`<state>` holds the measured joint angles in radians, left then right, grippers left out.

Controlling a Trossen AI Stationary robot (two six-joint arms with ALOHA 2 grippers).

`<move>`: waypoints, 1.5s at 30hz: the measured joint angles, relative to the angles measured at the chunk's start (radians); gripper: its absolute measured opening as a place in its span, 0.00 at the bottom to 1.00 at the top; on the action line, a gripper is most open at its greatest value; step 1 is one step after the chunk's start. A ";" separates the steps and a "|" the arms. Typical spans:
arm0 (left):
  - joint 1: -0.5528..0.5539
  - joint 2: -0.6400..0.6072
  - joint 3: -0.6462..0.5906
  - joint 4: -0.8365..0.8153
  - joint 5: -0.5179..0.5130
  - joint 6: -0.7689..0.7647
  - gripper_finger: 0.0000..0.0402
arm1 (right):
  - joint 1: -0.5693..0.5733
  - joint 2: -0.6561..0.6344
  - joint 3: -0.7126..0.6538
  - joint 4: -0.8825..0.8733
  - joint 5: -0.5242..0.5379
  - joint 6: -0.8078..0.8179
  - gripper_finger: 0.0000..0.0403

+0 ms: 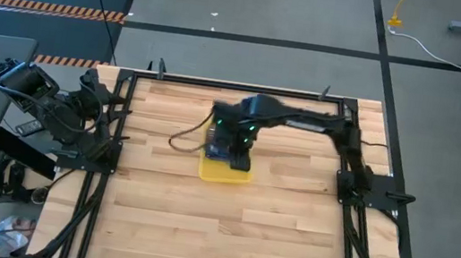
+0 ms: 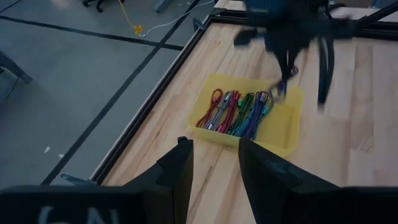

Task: Pick and place USB-C Cables
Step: Put the dark blue charger cable into the yellow bin

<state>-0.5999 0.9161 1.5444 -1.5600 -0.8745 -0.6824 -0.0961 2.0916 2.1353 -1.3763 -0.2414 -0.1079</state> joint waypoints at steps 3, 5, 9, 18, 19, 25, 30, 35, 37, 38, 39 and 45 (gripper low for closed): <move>0.000 0.000 0.000 0.000 0.000 -0.015 0.33 | 0.017 0.073 0.000 -0.025 -0.006 -0.060 0.00; 0.000 0.000 0.000 0.000 0.000 -0.019 0.33 | 0.024 0.112 0.000 -0.034 -0.007 -0.093 0.00; 0.000 0.000 0.000 0.000 0.000 -0.035 0.33 | 0.031 0.183 0.000 -0.036 -0.007 -0.159 0.00; 0.000 0.000 0.000 0.000 0.000 -0.041 0.33 | -0.002 0.256 0.000 -0.006 0.030 -0.210 0.00; 0.000 0.000 0.000 0.000 0.000 -0.041 0.33 | -0.009 0.257 0.001 0.013 0.036 -0.209 0.00; 0.000 0.000 0.000 0.000 0.000 -0.041 0.33 | -0.041 0.262 0.000 0.033 0.083 -0.198 0.00; 0.000 0.000 0.000 0.000 0.000 -0.040 0.33 | -0.040 0.263 0.000 0.034 0.135 -0.199 0.00; 0.000 0.000 0.000 -0.001 0.001 -0.039 0.33 | -0.033 0.263 0.000 0.048 0.139 -0.194 0.00; 0.000 0.000 0.000 -0.001 0.010 -0.039 0.33 | -0.033 0.263 0.000 0.060 0.139 -0.189 0.00; 0.000 0.000 0.000 -0.001 0.014 -0.039 0.33 | -0.033 0.263 0.000 0.070 0.139 -0.184 0.00; 0.000 0.000 0.000 -0.001 0.016 -0.039 0.33 | -0.033 0.263 0.000 0.078 0.139 -0.181 0.00; 0.000 0.000 0.000 -0.001 0.028 -0.039 0.33 | -0.033 0.264 0.000 0.081 0.138 -0.162 0.00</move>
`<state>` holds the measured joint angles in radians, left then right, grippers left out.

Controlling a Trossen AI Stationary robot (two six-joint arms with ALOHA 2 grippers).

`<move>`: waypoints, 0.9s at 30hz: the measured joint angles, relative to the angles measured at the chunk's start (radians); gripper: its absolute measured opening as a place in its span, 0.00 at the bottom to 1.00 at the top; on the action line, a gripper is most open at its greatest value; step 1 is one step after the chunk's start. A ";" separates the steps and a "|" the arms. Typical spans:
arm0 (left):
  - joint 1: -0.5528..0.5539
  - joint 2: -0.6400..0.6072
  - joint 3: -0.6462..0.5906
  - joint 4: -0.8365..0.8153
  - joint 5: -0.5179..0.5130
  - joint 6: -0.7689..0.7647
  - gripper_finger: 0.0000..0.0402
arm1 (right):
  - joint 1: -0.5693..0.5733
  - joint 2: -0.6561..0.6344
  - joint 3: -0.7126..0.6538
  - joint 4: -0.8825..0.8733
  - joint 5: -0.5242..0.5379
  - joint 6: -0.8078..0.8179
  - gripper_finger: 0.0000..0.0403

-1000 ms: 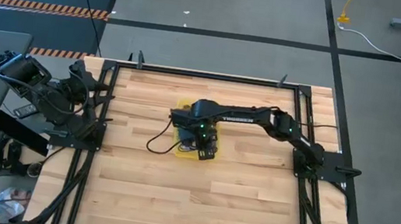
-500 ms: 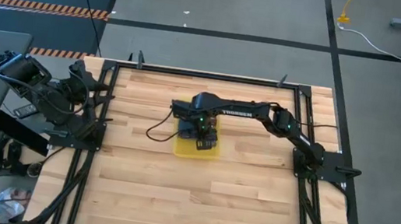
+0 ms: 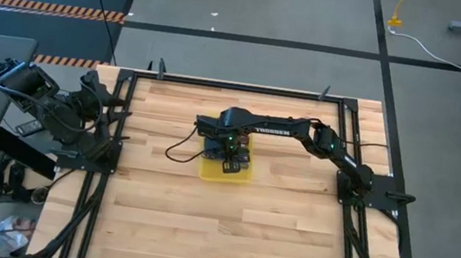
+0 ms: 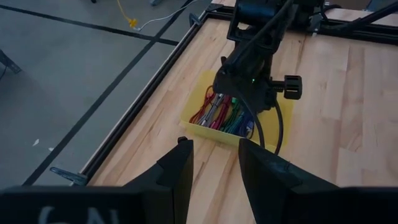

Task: Pick and place USB-C Cables
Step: Put the dark blue charger cable into the yellow bin

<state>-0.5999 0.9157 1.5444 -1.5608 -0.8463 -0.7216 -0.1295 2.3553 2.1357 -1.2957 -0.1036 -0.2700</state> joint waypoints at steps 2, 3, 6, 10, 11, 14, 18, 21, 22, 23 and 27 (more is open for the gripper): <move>0.000 0.000 0.000 0.000 0.002 0.000 0.33 | 0.000 0.000 0.000 -0.001 0.000 0.002 0.00; 0.000 0.000 0.000 0.000 0.005 0.000 0.33 | 0.000 0.000 0.000 -0.003 -0.001 0.007 0.00; 0.000 0.000 0.000 0.000 0.013 0.001 0.33 | 0.000 0.000 0.000 -0.032 -0.002 0.021 0.01; 0.000 0.000 0.000 0.000 0.024 0.001 0.33 | 0.004 0.000 0.000 -0.092 0.002 0.020 0.00; 0.000 0.000 0.000 0.000 0.024 0.002 0.33 | 0.005 0.000 0.000 -0.092 0.002 0.021 0.00; 0.000 0.000 0.000 0.000 0.024 0.007 0.33 | 0.006 0.000 0.000 -0.090 -0.052 0.037 0.00; 0.000 0.000 0.000 0.000 0.032 0.007 0.33 | 0.021 0.001 -0.023 -0.058 -0.040 0.043 0.00; 0.000 0.000 0.000 0.000 0.032 0.007 0.33 | 0.026 0.001 -0.047 -0.052 -0.042 0.050 0.00; 0.000 0.000 0.000 0.000 0.032 0.007 0.33 | 0.026 0.001 -0.059 -0.047 -0.043 0.050 0.00; 0.000 0.000 0.000 0.000 0.032 0.007 0.33 | 0.025 0.001 -0.069 -0.044 -0.040 0.053 0.00; 0.000 0.000 0.000 0.000 0.032 0.007 0.33 | 0.024 0.001 -0.087 -0.047 -0.002 0.069 0.02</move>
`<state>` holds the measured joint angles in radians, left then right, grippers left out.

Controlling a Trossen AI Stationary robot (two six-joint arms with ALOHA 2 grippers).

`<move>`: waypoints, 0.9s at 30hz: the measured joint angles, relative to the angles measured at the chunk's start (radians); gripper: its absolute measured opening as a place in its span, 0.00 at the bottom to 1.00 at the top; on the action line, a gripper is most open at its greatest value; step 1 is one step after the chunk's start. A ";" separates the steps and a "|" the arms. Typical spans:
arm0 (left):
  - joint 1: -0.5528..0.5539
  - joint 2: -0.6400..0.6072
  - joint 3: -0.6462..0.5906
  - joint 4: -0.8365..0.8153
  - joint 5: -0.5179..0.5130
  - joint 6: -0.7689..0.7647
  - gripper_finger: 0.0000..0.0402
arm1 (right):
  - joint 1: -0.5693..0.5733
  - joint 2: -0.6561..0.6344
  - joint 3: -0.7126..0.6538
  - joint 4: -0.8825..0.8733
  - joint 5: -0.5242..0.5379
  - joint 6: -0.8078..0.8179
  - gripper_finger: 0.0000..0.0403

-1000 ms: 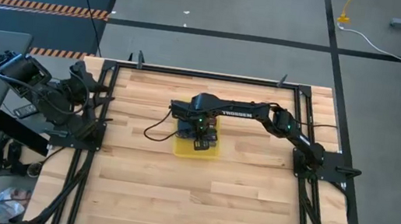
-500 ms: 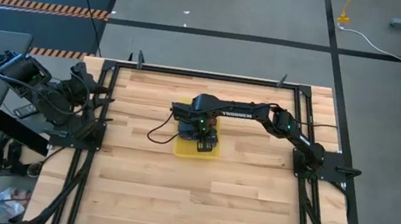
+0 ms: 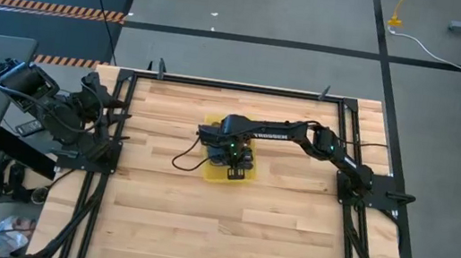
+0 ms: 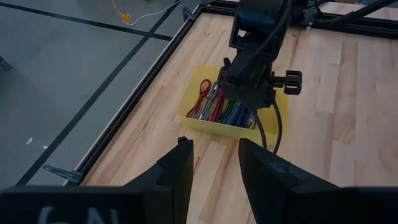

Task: Pick and place USB-C Cables
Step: Put the dark blue charger cable into the yellow bin, then adjust the yellow bin

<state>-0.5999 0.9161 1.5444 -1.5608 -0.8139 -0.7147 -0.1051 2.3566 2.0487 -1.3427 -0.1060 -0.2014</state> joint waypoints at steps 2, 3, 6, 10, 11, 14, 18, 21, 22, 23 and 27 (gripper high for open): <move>0.000 0.000 0.000 0.000 0.000 0.000 0.33 | 0.001 0.000 0.000 0.000 0.015 0.001 0.04; 0.000 0.000 0.000 0.000 0.000 0.000 0.33 | 0.001 0.000 0.000 0.001 0.017 0.001 0.05; 0.000 0.000 0.000 0.000 0.000 0.000 0.33 | 0.003 0.000 0.000 -0.002 0.016 0.001 0.10; 0.000 0.000 0.000 0.000 0.000 0.000 0.33 | 0.022 -0.001 0.034 -0.013 0.010 0.010 0.15; 0.000 0.000 0.000 0.000 0.000 0.000 0.33 | 0.027 -0.002 0.048 -0.015 0.008 0.015 0.17; 0.000 0.000 0.000 0.000 0.000 0.000 0.33 | 0.039 -0.002 0.109 -0.052 0.008 0.035 0.20; 0.000 0.000 0.000 0.000 0.000 0.000 0.33 | 0.059 -0.002 0.223 -0.118 0.009 0.101 0.24; 0.000 0.000 0.000 0.000 0.000 0.000 0.33 | 0.067 -0.004 0.305 -0.153 0.030 0.205 0.25; 0.000 0.000 0.000 0.000 0.000 0.000 0.33 | 0.068 -0.008 0.310 -0.158 0.060 0.243 0.25; 0.000 0.000 0.000 0.000 0.000 0.000 0.33 | 0.068 -0.024 0.293 -0.150 0.101 0.277 0.25; 0.000 0.000 0.000 0.000 0.000 0.000 0.33 | 0.051 -0.052 0.275 -0.187 0.217 0.445 0.25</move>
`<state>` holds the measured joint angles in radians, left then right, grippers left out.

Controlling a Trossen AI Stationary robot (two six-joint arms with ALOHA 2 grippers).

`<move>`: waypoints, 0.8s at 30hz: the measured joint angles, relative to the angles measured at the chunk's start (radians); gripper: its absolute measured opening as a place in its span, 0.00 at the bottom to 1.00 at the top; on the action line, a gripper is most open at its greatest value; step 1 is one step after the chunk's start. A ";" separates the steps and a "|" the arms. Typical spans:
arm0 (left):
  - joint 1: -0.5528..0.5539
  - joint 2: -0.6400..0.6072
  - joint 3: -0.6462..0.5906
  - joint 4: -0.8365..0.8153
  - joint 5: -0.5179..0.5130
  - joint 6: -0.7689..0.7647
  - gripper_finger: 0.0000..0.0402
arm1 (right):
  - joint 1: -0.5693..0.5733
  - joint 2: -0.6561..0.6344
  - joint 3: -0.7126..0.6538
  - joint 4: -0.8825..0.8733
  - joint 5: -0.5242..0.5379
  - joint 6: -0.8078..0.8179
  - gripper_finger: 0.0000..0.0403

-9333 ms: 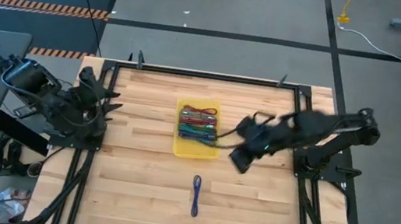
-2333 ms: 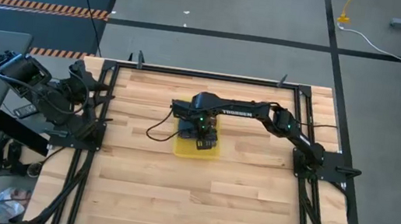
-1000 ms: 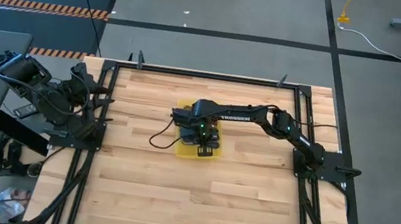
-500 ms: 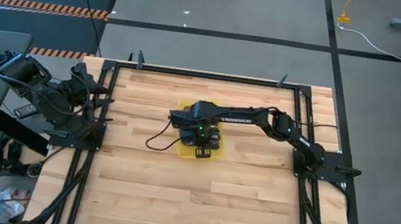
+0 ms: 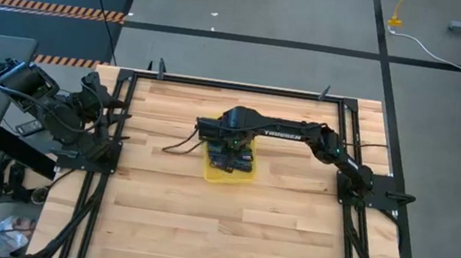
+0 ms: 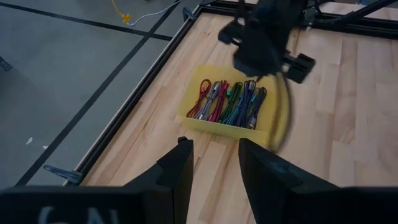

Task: Pick and place USB-C Cables
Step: Adjust the yellow bin

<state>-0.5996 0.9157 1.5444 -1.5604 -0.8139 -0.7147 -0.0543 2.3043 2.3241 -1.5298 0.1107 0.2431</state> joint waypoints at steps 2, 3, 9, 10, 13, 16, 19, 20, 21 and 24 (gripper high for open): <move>0.000 0.000 0.000 0.000 0.000 0.000 0.33 | -0.018 0.000 -0.002 -0.017 0.006 0.099 0.25; 0.000 0.000 0.000 0.000 0.000 0.000 0.33 | -0.028 0.000 -0.002 -0.017 0.006 0.139 0.25; 0.000 0.000 0.000 0.000 0.000 0.002 0.33 | -0.077 0.001 -0.025 -0.030 0.050 0.264 0.25; 0.000 0.000 0.000 0.000 0.000 0.003 0.33 | -0.085 0.001 -0.032 -0.037 0.055 0.274 0.25; 0.000 0.000 0.000 0.000 0.000 0.004 0.33 | -0.110 0.000 -0.071 -0.041 0.046 0.302 0.25; 0.000 0.000 0.000 -0.001 0.000 0.005 0.33 | -0.130 0.001 -0.110 -0.041 0.015 0.308 0.25; 0.000 0.000 0.000 -0.001 0.000 0.015 0.33 | -0.138 0.001 -0.172 -0.042 0.003 0.340 0.25; 0.000 0.000 0.000 -0.001 0.000 0.023 0.33 | -0.138 0.001 -0.192 -0.042 0.002 0.354 0.25; 0.000 0.000 0.000 -0.001 0.000 0.026 0.33 | -0.140 0.001 -0.209 -0.042 0.002 0.366 0.26; 0.000 0.000 0.000 -0.002 0.000 0.030 0.33 | -0.147 0.001 -0.258 -0.041 -0.007 0.391 0.27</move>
<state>-0.5999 0.9161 1.5444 -1.5623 -0.8139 -0.6850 -0.2009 2.3054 2.0661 -1.5707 0.1034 0.6344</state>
